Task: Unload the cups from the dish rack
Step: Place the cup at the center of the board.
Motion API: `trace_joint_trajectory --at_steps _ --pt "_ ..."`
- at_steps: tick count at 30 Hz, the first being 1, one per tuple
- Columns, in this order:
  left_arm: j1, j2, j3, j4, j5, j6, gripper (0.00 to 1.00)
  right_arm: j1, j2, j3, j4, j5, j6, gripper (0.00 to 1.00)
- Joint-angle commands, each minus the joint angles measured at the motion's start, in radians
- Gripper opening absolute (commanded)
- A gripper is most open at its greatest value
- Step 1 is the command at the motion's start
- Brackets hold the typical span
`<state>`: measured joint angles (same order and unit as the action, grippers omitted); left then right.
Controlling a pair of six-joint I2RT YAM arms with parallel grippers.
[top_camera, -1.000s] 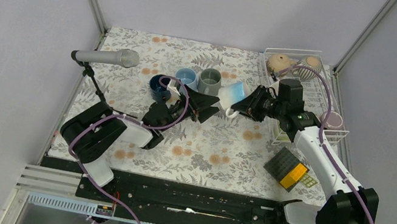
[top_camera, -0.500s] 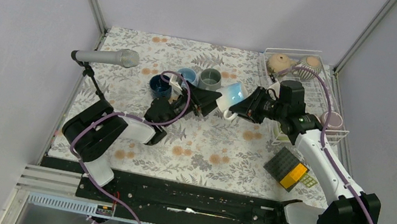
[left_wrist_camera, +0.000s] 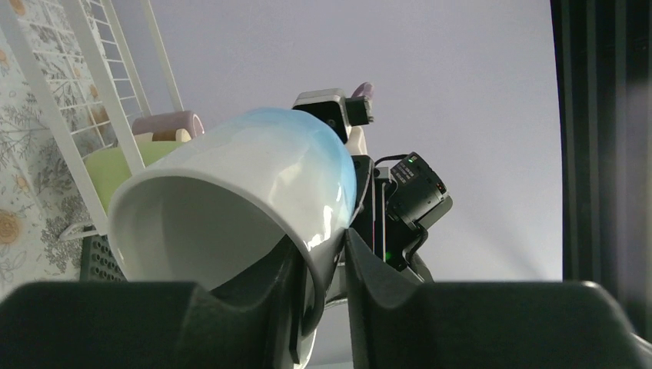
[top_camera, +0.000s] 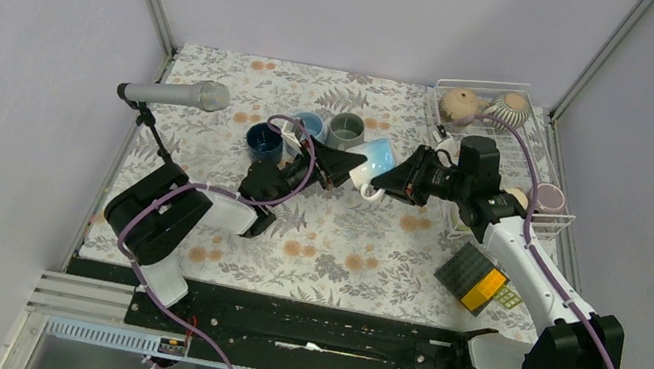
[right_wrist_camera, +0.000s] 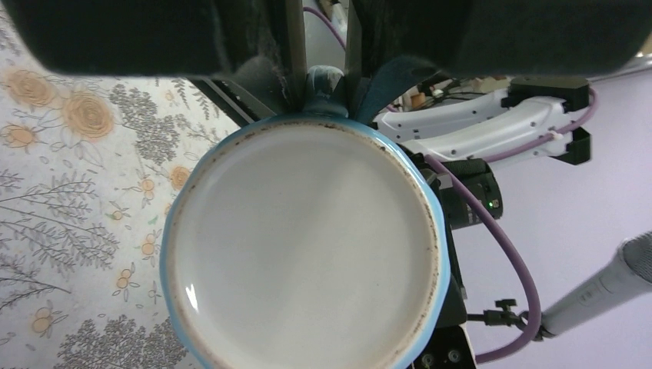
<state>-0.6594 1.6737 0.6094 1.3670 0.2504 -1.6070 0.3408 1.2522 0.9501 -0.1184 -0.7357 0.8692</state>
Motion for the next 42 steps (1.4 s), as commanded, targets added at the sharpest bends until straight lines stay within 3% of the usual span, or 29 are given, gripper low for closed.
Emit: trace_joint_trajectory --at_steps 1,3,8,17,20,25,32,35,42 --pt "0.001 -0.029 0.045 0.096 0.037 0.023 0.15 0.010 -0.008 0.004 0.163 -0.076 0.018 0.00" --pt "-0.001 -0.039 0.054 0.078 0.038 0.038 0.02 0.010 -0.006 0.001 0.161 -0.072 0.017 0.00" --pt "-0.014 -0.079 0.078 -0.004 0.033 0.107 0.00 0.010 -0.005 0.003 0.135 -0.033 0.000 0.04" --pt "-0.043 -0.159 0.132 -0.209 0.006 0.266 0.00 0.010 -0.053 -0.002 0.036 0.100 -0.070 0.65" --pt "-0.045 -0.168 0.148 -0.250 0.003 0.294 0.00 0.010 -0.090 0.006 -0.013 0.169 -0.100 0.77" --pt "-0.054 -0.181 0.198 -0.359 0.003 0.370 0.00 0.010 -0.166 -0.016 -0.090 0.299 -0.137 0.86" --pt "-0.094 -0.183 0.320 -0.641 -0.035 0.530 0.00 0.010 -0.251 -0.017 -0.230 0.500 -0.196 0.90" --pt "-0.126 -0.171 0.390 -0.782 -0.060 0.632 0.00 0.010 -0.289 -0.008 -0.274 0.602 -0.217 1.00" --pt "-0.207 -0.092 0.628 -1.181 -0.174 0.877 0.00 0.010 -0.322 0.046 -0.338 0.790 -0.231 1.00"
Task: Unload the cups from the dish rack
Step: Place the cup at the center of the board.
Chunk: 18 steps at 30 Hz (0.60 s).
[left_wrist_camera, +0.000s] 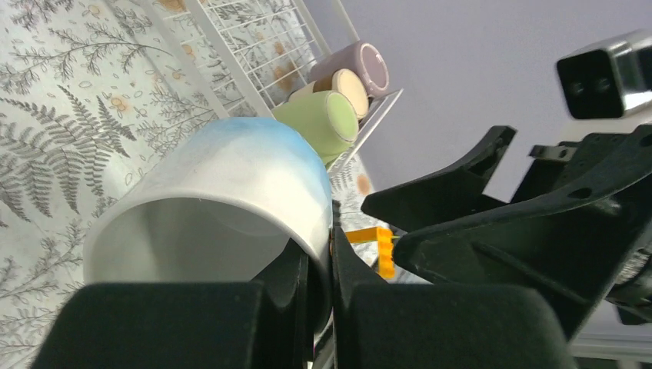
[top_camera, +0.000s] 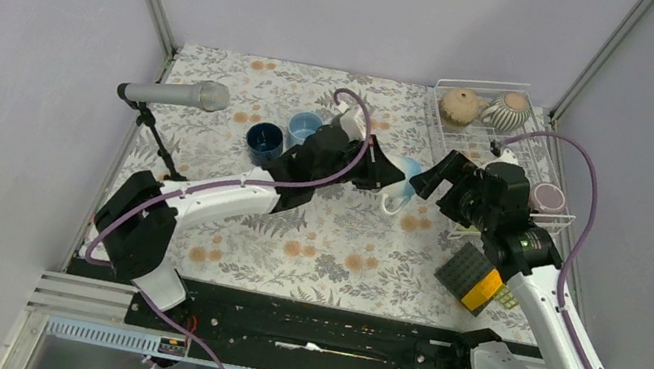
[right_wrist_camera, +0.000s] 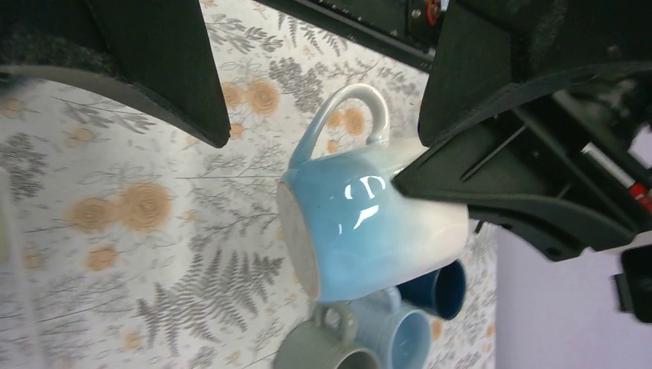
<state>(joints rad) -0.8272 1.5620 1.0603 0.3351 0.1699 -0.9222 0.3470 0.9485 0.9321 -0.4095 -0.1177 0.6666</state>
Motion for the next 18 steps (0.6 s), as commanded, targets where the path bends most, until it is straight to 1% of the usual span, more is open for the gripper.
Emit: trace_joint_trajectory --at_steps 1,8,12,18 --pt "-0.048 0.035 0.208 -0.191 -0.106 0.223 0.00 0.004 -0.019 0.071 -0.048 0.191 -0.026 1.00" --pt "-0.072 0.156 0.414 -0.491 -0.206 0.422 0.00 0.004 -0.005 0.125 -0.071 0.279 -0.025 1.00" --pt "-0.072 0.255 0.574 -0.661 -0.267 0.517 0.00 0.004 -0.007 0.138 -0.075 0.309 -0.038 1.00" --pt "-0.072 0.433 0.799 -0.827 -0.317 0.601 0.00 0.004 -0.023 0.137 -0.074 0.304 -0.044 1.00"
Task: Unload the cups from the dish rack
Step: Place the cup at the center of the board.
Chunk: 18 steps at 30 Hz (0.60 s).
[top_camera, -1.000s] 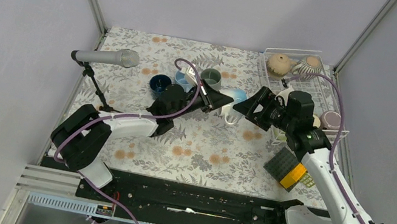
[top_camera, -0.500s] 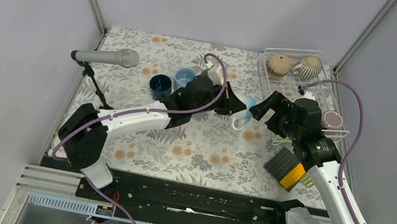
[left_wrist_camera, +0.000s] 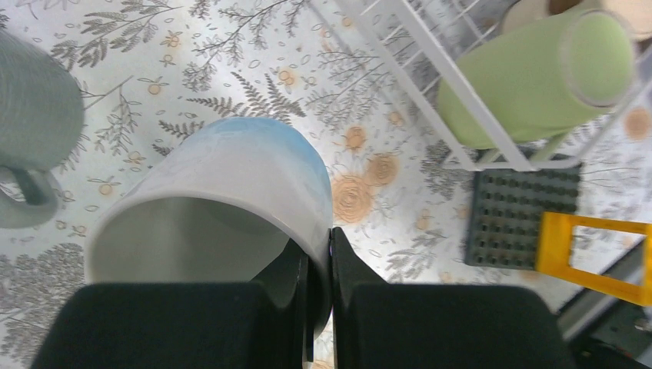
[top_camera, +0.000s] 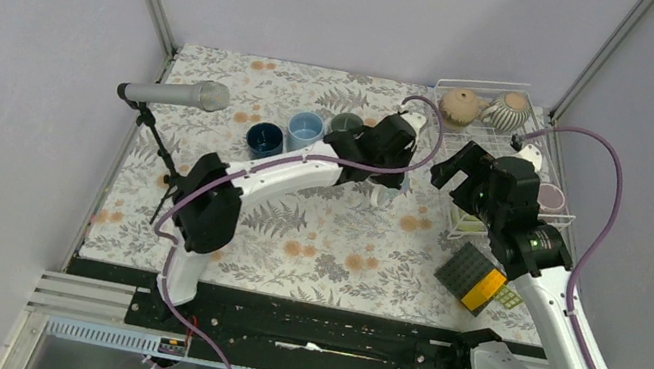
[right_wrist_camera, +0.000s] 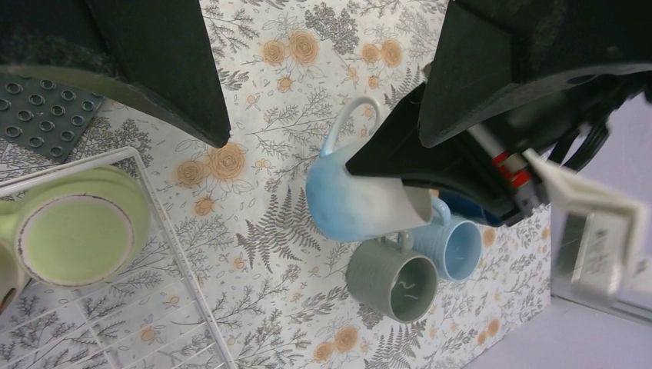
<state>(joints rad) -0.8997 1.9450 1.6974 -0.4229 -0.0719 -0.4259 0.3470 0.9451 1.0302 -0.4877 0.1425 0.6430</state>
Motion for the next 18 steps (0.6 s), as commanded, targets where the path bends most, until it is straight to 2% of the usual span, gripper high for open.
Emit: trace_joint_trajectory --at_steps 1,7,18 --pt "0.001 0.079 0.197 -0.092 -0.089 0.116 0.00 0.004 -0.026 0.039 0.005 0.047 -0.021 1.00" --pt "0.029 0.232 0.401 -0.180 -0.141 0.178 0.00 0.004 -0.079 0.036 0.000 0.040 -0.021 1.00" --pt "0.104 0.388 0.583 -0.240 -0.076 0.226 0.00 0.004 -0.169 0.013 -0.014 0.055 -0.019 1.00"
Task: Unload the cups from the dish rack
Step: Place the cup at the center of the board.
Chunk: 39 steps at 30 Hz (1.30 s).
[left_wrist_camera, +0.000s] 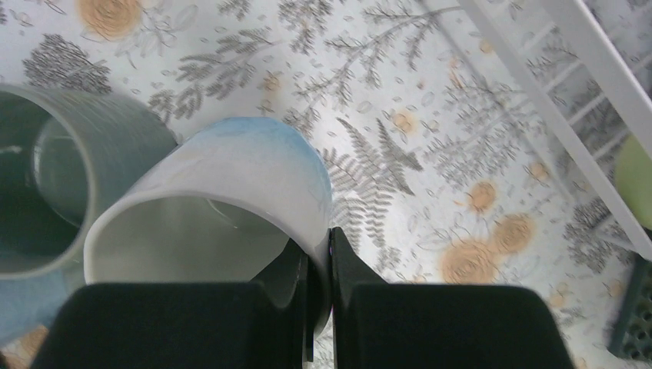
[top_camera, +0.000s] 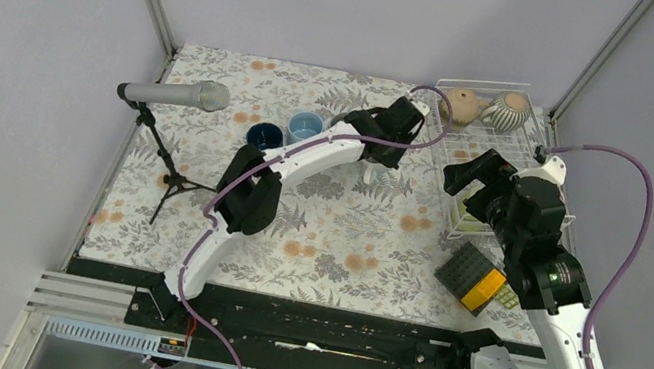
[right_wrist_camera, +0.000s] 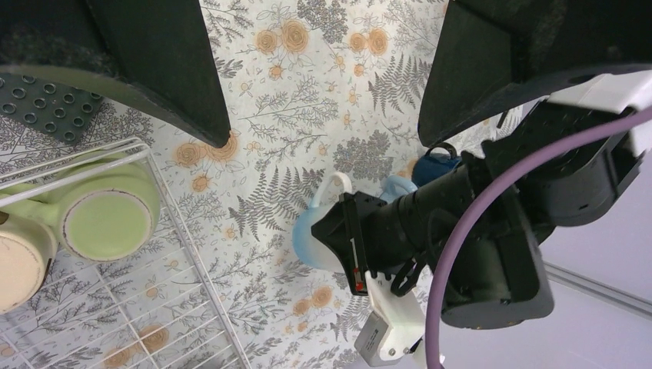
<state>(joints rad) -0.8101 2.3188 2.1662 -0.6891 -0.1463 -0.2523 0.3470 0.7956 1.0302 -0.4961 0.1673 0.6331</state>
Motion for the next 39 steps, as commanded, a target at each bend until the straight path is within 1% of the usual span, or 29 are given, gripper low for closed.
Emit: trace_joint_trajectory --at_steps 1,4,22,25,32,34,39 --pt "0.016 0.026 0.132 0.019 -0.002 0.058 0.00 0.004 -0.020 0.013 -0.006 0.031 -0.008 1.00" --pt "0.023 0.047 0.162 0.005 -0.003 0.064 0.00 0.004 -0.017 0.014 -0.006 0.025 -0.009 1.00" --pt "0.040 0.101 0.171 -0.005 0.018 0.086 0.00 0.004 0.008 0.006 -0.004 0.009 -0.015 1.00" --pt "0.041 0.105 0.172 -0.006 0.028 0.088 0.06 0.004 0.010 0.005 -0.004 0.008 -0.016 1.00" --pt "0.042 0.118 0.176 -0.006 0.020 0.086 0.12 0.004 0.017 0.004 -0.005 -0.006 -0.016 1.00" --pt "0.044 0.124 0.179 -0.006 0.016 0.086 0.18 0.004 0.017 0.004 -0.004 -0.008 -0.015 1.00" --pt "0.051 0.143 0.199 -0.004 0.018 0.082 0.26 0.004 0.019 0.004 -0.004 -0.015 -0.014 0.99"
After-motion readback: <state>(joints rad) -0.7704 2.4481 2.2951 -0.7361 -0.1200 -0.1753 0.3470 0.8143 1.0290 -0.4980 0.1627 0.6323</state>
